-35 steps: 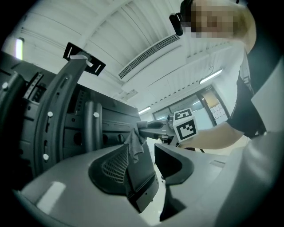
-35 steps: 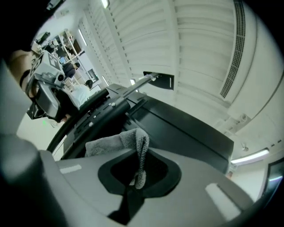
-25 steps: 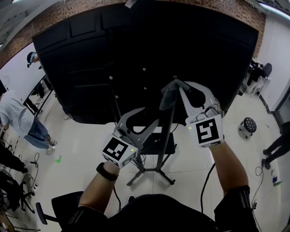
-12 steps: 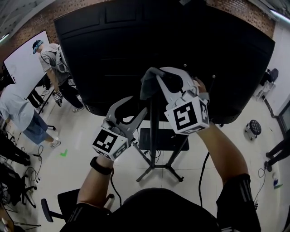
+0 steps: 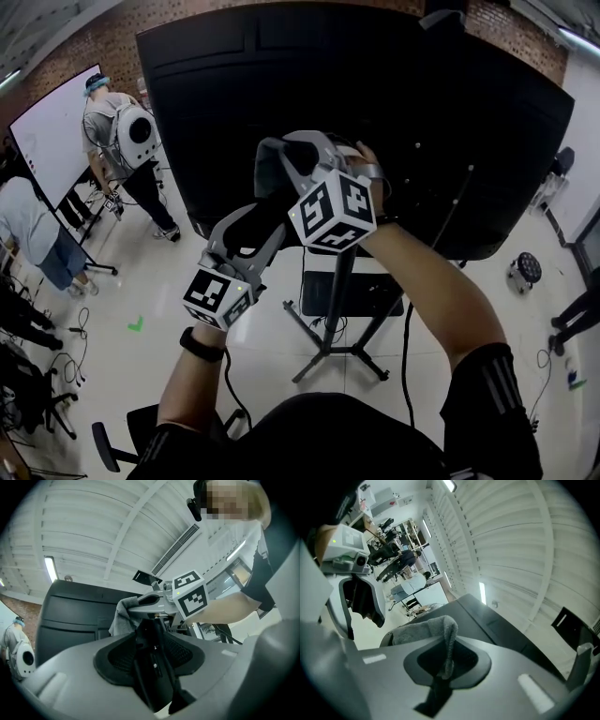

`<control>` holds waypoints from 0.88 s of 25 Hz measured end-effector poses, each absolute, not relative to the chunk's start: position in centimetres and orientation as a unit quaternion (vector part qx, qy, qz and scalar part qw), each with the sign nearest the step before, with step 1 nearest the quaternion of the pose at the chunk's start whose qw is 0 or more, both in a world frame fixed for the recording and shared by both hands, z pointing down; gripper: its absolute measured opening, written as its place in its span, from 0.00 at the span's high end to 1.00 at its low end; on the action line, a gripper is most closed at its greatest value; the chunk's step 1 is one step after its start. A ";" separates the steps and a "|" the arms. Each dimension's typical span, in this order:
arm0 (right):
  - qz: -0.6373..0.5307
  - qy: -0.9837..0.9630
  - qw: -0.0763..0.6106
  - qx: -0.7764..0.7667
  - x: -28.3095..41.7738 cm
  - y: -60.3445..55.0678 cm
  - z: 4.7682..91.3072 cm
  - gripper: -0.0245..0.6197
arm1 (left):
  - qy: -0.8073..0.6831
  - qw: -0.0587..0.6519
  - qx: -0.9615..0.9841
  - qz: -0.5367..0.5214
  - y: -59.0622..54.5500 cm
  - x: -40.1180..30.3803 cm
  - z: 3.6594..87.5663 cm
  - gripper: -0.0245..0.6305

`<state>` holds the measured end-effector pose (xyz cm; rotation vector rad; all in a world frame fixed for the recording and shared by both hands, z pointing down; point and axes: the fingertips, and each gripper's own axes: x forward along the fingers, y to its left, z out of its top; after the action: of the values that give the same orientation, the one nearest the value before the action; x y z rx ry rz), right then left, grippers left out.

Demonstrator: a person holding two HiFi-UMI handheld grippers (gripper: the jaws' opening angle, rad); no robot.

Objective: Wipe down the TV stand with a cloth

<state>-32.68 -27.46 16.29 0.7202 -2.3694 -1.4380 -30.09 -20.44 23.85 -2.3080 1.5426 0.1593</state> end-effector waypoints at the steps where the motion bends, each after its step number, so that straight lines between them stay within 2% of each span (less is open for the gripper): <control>1: -0.502 -0.815 0.145 0.250 -33.6 -27.6 16.3 0.93 | 0.548 0.177 -0.815 0.056 -20.5 -30.9 24.1 0.65; 12: -0.611 -0.701 0.254 0.265 -40.5 -31.2 17.2 0.93 | 0.558 0.137 -0.816 0.067 -20.7 -35.2 26.0 0.65; 22: -0.660 -0.600 0.352 0.284 -35.7 -34.0 18.5 0.93 | 0.530 0.147 -0.832 0.076 -22.4 -33.6 25.8 0.66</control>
<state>-35.72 -33.95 18.48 0.7353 -1.5521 -1.7082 -33.61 -22.35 25.81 -2.3939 1.5253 0.2174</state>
